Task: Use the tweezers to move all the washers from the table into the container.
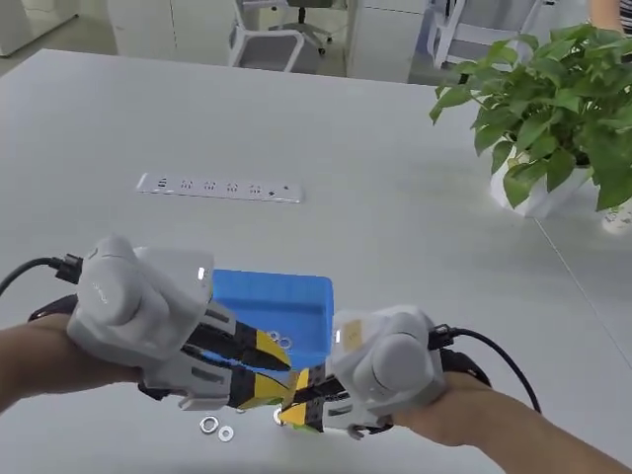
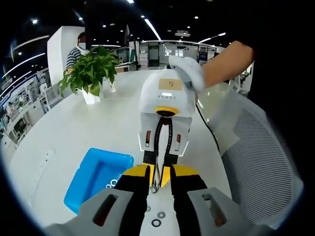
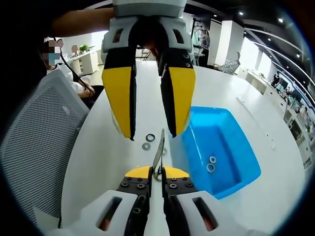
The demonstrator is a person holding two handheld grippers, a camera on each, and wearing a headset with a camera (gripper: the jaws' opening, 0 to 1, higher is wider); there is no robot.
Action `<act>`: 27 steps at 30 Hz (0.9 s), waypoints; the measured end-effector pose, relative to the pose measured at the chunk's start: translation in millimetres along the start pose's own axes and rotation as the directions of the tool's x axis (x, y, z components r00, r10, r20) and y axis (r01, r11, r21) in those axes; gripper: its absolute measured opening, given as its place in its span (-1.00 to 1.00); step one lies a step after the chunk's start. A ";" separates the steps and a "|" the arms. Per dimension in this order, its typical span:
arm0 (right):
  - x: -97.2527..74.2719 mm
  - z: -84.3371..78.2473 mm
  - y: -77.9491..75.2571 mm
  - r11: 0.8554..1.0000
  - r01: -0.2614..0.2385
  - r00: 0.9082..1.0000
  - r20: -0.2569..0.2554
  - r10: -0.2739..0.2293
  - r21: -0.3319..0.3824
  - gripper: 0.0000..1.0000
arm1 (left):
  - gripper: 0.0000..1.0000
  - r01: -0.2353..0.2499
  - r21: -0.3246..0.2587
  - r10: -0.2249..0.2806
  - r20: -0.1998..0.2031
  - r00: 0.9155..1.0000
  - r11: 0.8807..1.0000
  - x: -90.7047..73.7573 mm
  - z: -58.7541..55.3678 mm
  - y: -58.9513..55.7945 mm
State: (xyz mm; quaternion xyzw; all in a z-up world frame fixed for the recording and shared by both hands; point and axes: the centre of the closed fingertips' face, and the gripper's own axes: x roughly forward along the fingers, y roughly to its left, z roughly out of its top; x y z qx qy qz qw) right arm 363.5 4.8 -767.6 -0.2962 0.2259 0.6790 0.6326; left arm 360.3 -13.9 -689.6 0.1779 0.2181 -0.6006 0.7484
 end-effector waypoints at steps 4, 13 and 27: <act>-3.2 5.6 0.4 1.000 -0.003 1.000 0.004 0.003 -0.009 -0.84 | -0.30 -0.041 -0.049 0.043 0.035 0.998 0.998 -8.7 3.3 3.2; -13.7 15.3 -0.5 1.000 0.003 1.000 0.017 -0.003 -0.022 -0.84 | 0.35 -0.133 -0.128 0.142 0.067 0.988 0.983 -24.5 0.4 10.1; -37.4 33.1 -6.7 0.999 0.006 1.000 0.026 -0.004 -0.047 -0.83 | 0.89 -0.216 -0.219 0.235 0.068 0.970 0.952 -41.7 -9.4 16.7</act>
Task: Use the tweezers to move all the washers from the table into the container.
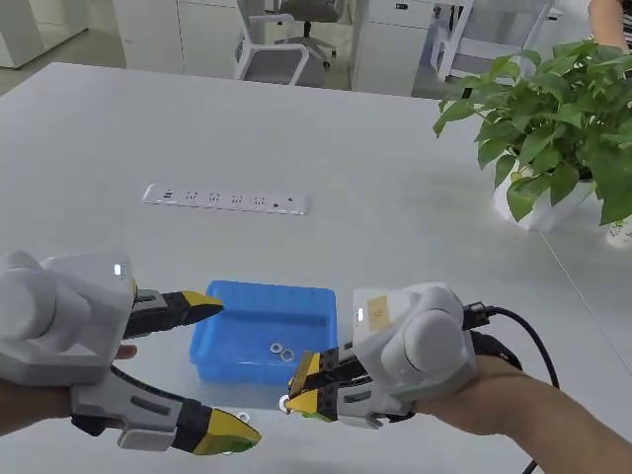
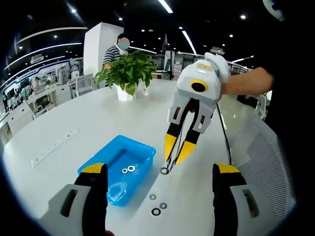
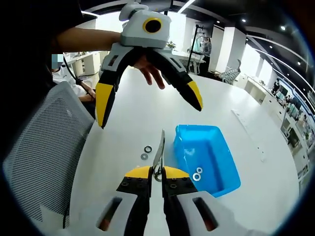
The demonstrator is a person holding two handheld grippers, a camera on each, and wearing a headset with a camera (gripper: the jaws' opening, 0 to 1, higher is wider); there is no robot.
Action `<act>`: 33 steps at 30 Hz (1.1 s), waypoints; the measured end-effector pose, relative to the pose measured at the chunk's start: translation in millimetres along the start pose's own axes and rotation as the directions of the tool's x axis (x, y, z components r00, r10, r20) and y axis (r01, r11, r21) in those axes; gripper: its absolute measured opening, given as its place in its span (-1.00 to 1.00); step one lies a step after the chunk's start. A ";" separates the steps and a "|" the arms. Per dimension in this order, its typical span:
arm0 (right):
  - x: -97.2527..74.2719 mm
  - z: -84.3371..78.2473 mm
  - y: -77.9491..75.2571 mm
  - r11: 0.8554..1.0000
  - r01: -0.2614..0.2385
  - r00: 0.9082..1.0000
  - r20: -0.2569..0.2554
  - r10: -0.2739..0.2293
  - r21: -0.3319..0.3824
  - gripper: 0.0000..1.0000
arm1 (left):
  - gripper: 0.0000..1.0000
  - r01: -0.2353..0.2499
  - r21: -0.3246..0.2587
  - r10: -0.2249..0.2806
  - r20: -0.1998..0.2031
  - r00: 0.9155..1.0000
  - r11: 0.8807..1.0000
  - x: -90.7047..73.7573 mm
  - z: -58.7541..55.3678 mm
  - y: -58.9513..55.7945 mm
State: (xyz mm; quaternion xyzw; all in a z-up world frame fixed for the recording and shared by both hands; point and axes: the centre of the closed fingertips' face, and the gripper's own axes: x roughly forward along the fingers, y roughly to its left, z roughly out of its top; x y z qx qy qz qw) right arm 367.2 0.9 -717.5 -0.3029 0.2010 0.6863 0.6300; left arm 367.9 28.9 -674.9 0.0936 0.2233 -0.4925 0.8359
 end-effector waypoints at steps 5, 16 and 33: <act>-7.0 8.6 -4.4 1.000 -0.004 1.000 0.010 0.005 -0.016 -0.83 | 0.98 -0.013 -0.016 0.013 0.003 1.000 1.000 -4.0 -1.3 1.6; -17.4 26.6 -25.0 1.000 0.004 0.999 0.041 -0.003 -0.028 -0.83 | 0.99 -0.042 -0.028 0.043 0.011 0.999 0.999 -12.4 -2.9 5.6; -11.5 34.8 -66.0 0.997 0.034 0.997 0.065 -0.029 -0.066 -0.83 | 0.99 -0.065 -0.034 0.066 0.010 0.998 0.997 -24.2 -1.6 5.0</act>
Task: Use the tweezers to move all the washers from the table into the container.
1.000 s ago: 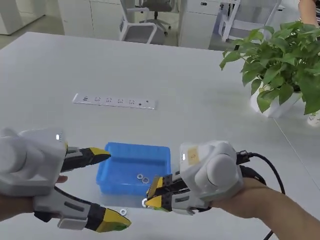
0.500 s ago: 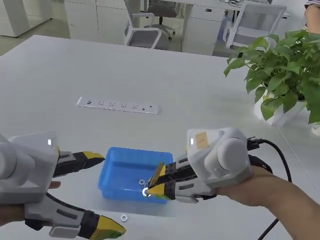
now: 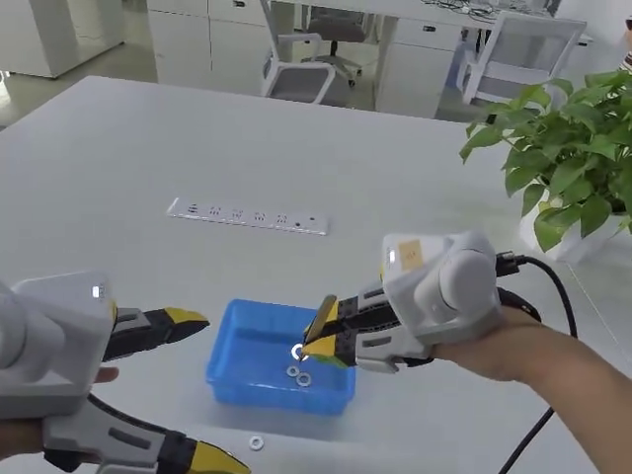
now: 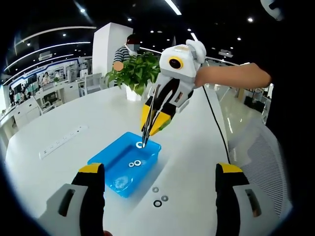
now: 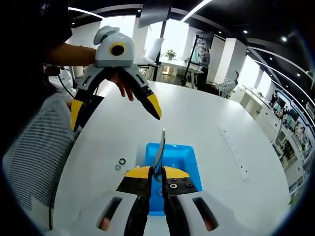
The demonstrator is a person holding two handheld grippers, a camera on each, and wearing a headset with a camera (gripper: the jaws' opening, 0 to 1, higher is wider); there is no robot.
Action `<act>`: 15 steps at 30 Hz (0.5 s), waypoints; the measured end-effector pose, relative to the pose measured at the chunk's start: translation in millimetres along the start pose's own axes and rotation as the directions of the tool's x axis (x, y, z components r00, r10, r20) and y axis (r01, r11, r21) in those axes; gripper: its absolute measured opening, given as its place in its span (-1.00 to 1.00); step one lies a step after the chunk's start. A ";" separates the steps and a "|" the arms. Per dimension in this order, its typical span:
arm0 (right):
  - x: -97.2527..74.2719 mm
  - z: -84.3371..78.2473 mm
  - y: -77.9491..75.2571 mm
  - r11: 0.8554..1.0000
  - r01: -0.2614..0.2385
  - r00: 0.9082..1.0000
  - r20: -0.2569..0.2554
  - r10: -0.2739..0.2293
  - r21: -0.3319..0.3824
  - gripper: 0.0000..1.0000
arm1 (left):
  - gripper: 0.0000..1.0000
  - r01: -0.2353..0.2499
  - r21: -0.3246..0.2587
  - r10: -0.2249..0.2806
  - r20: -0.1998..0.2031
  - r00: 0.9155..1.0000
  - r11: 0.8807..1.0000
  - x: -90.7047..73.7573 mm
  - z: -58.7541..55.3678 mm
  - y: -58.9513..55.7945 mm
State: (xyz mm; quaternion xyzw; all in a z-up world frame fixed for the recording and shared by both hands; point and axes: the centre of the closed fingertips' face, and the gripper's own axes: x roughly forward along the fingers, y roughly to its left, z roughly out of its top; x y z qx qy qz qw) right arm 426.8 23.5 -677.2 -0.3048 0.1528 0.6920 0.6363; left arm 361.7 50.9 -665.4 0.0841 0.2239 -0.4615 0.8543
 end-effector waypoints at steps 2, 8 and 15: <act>2.5 -1.6 -4.3 1.000 0.001 1.000 -0.001 -0.001 -0.006 -0.83 | 0.99 -0.002 -0.004 0.002 0.005 1.000 1.000 -0.7 0.4 0.5; 10.5 -3.2 -11.4 1.000 -0.002 1.000 0.007 0.002 -0.008 -0.83 | 0.98 -0.030 0.003 0.030 0.027 0.999 1.000 -3.5 5.1 7.4; 22.8 -10.7 -16.8 1.000 -0.005 1.000 0.000 0.005 -0.002 -0.83 | 0.98 -0.035 0.001 0.035 0.030 0.999 0.999 -2.9 3.7 10.1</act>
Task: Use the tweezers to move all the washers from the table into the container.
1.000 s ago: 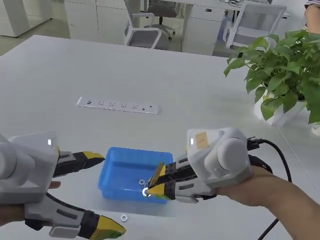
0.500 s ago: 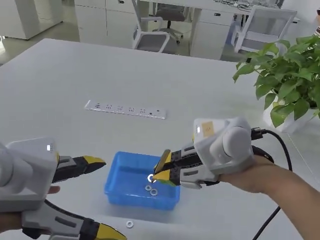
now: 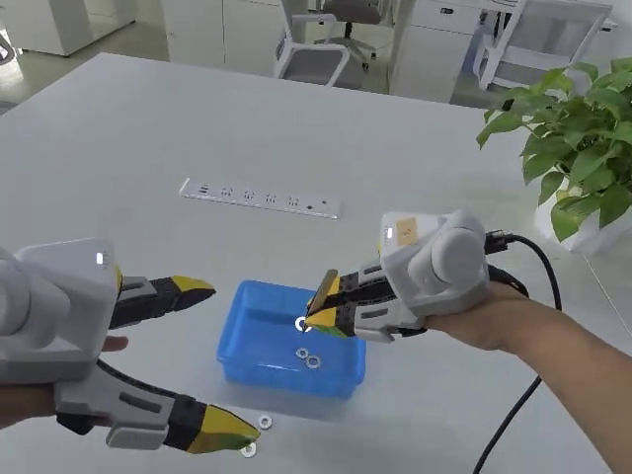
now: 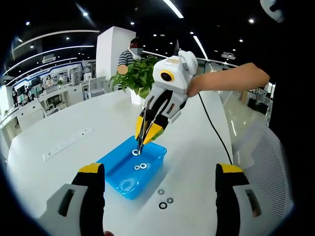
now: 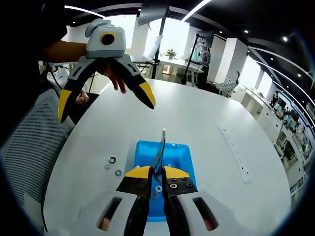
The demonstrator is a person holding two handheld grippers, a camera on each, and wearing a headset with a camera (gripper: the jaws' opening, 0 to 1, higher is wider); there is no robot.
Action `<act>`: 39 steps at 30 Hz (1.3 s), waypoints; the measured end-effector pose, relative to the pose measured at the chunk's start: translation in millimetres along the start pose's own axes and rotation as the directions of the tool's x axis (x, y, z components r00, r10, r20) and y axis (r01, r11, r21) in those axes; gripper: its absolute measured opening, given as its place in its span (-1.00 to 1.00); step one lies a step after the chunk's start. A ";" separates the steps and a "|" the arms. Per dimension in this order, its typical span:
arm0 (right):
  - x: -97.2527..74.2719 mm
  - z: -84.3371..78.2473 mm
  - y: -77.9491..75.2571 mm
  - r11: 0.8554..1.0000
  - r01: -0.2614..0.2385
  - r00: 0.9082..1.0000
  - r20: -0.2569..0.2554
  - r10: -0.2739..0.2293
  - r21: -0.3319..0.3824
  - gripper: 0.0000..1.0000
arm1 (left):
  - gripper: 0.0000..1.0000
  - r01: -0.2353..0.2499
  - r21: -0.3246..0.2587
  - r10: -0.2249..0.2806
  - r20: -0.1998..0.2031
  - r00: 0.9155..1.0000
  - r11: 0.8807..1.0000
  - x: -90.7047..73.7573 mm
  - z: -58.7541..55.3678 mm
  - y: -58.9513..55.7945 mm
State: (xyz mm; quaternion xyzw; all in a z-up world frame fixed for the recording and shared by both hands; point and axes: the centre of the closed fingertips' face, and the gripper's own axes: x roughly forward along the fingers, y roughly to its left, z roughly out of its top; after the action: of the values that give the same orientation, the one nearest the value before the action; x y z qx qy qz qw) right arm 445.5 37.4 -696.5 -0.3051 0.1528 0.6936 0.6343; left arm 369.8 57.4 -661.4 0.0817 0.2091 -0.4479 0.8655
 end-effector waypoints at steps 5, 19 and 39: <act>8.7 -11.9 -0.3 1.000 -0.012 1.000 -0.019 0.012 0.012 -0.83 | 0.98 0.005 -0.007 -0.005 -0.001 1.000 1.000 1.3 -1.5 0.9; 31.0 -34.4 5.1 0.997 -0.060 0.997 -0.047 0.063 0.047 -0.82 | 0.96 0.005 -0.008 -0.005 -0.004 1.000 1.000 6.8 -2.6 7.6; 46.6 -51.1 9.6 0.991 -0.099 0.991 -0.078 0.106 0.085 -0.82 | 0.31 0.011 0.057 -0.010 -0.016 1.000 0.998 30.6 3.2 27.1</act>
State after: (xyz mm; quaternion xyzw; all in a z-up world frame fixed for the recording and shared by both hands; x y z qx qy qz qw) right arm 447.5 42.1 -766.1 -0.2993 0.2223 0.7054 0.6029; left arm 408.3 49.6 -673.1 0.1088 0.2034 -0.4576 0.8587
